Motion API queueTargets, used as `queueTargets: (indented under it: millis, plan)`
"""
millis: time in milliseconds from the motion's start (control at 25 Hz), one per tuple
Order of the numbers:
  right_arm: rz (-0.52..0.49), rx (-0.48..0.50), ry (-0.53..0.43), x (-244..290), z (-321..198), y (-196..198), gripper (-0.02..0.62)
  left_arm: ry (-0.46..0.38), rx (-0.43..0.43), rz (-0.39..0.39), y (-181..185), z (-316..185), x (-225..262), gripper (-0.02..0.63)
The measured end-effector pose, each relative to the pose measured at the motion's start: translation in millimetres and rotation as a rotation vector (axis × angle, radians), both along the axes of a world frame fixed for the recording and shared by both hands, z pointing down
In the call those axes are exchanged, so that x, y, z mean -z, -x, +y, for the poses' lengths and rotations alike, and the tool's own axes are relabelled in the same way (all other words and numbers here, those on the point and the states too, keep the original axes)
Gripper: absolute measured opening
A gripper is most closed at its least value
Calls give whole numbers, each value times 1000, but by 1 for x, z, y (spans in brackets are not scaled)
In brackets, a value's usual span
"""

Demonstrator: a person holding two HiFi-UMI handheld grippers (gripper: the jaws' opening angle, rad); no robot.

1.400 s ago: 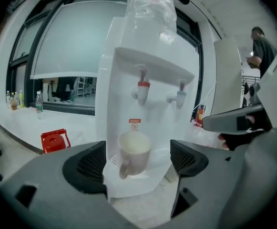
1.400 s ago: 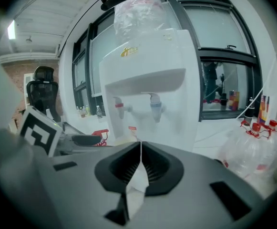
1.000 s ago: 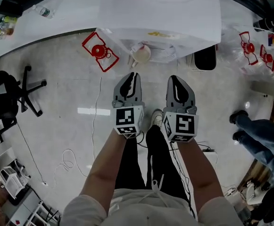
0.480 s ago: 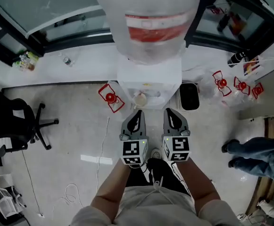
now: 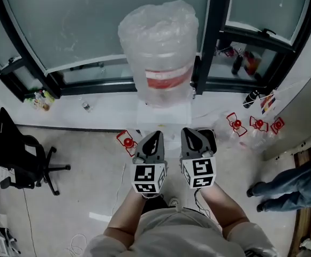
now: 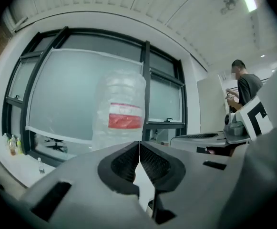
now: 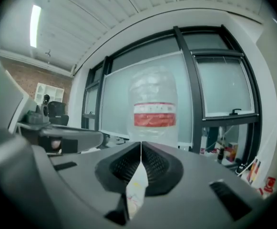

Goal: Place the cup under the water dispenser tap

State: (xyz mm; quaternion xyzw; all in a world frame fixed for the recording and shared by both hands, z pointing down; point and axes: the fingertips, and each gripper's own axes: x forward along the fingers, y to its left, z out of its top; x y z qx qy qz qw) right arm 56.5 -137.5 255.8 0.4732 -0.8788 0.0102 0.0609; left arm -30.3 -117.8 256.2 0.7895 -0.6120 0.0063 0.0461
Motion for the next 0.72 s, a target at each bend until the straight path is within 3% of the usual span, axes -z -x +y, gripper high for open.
queueTargets:
  millis: [240, 720]
  plan:
    - [-24, 15, -79, 51, 16, -5, 28, -106, -8, -6, 3, 12, 63, 20]
    - [-60, -6, -76, 63, 29, -28, 28, -76, -61, 23, -19, 17, 71, 20]
